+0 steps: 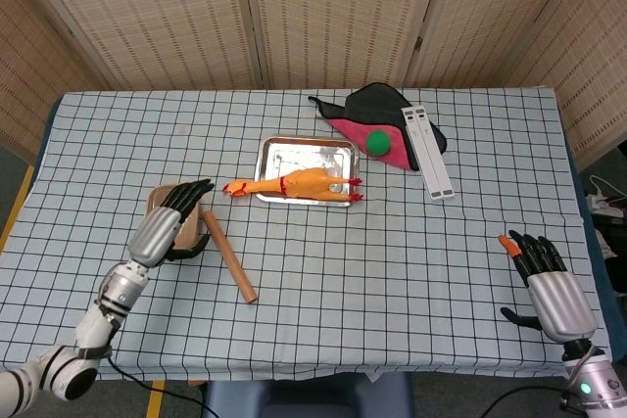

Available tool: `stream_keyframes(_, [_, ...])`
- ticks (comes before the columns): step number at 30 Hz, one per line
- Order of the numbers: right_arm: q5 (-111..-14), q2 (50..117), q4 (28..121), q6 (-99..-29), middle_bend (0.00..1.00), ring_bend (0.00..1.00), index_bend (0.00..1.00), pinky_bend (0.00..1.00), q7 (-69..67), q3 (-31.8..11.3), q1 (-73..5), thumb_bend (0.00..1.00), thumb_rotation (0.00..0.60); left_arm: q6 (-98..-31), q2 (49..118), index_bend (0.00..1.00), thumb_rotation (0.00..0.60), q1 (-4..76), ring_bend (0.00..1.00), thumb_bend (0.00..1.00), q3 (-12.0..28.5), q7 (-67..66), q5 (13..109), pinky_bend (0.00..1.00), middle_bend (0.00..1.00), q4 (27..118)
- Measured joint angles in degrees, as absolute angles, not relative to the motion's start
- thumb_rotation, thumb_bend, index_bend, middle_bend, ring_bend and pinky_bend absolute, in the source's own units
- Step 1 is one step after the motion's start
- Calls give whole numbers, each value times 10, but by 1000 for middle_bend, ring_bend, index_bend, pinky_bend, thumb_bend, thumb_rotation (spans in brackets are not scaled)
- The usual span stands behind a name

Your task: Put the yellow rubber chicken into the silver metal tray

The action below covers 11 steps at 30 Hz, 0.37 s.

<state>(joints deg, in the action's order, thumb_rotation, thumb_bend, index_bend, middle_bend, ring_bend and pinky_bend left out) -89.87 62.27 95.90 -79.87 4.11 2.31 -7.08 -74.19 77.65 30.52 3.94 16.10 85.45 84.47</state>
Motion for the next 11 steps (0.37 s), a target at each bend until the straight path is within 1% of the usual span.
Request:
stream_keyframes(2, [-901, 627, 961, -798, 0, 0, 0, 0, 53, 27, -67, 19, 600, -817, 760, 0, 600, 242, 0, 415, 10, 128, 874, 52, 0, 852])
stream_keyframes(5, [-909, 631, 961, -812, 0, 0, 0, 0, 49, 27, -62, 18, 600, -896, 746, 0, 600, 159, 0, 412, -23, 65, 887, 41, 0, 852])
stream_keyframes(8, [-925, 630, 961, -832, 0, 0, 0, 0, 37, 30, -54, 19, 600, -923, 735, 0, 600, 113, 0, 412, -45, 18, 898, 40, 0, 853])
stream_keyframes(11, [-944, 619, 964, -848, 0, 0, 0, 0, 21, 37, -45, 19, 600, -923, 723, 0, 600, 107, 0, 409, -65, 19, 924, 39, 0, 854])
